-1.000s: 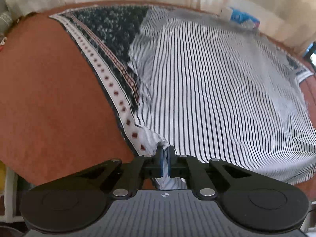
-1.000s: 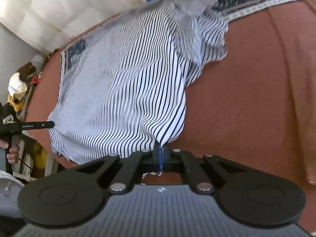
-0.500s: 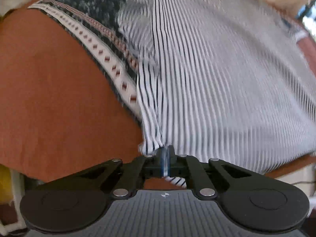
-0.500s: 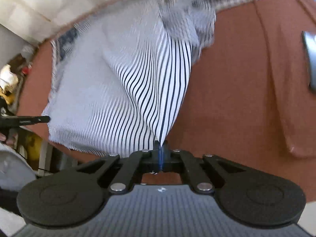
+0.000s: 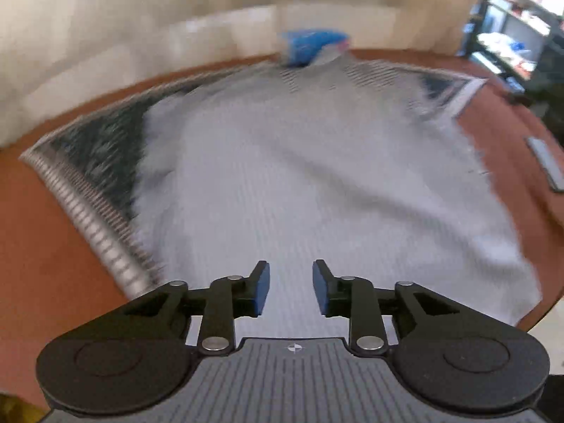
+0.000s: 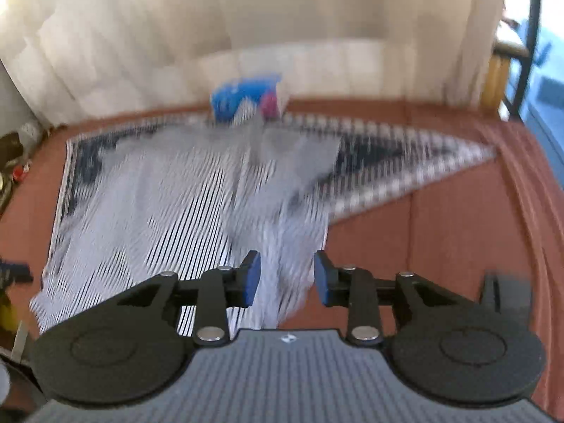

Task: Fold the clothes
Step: 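Release the shirt onto the rug with both grippers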

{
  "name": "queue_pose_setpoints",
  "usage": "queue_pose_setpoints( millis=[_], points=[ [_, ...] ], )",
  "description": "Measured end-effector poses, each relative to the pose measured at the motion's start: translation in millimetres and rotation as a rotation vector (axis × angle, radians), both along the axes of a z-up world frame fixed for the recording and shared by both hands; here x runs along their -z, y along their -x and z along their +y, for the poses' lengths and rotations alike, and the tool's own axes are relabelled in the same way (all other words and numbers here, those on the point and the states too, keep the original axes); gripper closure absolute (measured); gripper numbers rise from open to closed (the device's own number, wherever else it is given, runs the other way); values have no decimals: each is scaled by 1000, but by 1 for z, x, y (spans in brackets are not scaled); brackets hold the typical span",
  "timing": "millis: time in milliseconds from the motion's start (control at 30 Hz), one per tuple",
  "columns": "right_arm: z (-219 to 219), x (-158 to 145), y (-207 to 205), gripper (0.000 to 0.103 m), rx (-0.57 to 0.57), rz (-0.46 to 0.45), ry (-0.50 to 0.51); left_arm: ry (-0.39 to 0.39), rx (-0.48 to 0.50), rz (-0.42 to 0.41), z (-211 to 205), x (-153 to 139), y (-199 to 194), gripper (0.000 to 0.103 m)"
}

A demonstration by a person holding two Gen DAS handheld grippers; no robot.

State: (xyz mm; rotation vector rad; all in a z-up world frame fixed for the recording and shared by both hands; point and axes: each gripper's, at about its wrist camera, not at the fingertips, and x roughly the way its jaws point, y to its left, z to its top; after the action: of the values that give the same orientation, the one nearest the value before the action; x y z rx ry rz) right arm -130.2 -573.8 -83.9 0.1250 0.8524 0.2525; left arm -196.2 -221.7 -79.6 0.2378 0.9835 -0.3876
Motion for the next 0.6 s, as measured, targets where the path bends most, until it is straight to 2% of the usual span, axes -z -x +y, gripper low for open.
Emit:
queue_pose_setpoints(
  millis=[67, 133, 300, 400, 600],
  points=[
    [-10, 1, -29, 63, -49, -25, -10, 18, 27, -3, -46, 1, 8, 56],
    [-17, 2, -55, 62, -100, -44, -18, 13, 55, 29, -93, 7, 18, 56],
    [-36, 18, -112, 57, -202, -38, -46, -25, 82, 50, -156, 23, 35, 51],
    [-46, 26, -137, 52, -231, -24, -67, -49, 98, 63, -194, 32, 45, 50],
    [-44, 47, -189, 50, -282, -3, -58, -97, 109, 86, -260, 52, 61, 50]
  ],
)
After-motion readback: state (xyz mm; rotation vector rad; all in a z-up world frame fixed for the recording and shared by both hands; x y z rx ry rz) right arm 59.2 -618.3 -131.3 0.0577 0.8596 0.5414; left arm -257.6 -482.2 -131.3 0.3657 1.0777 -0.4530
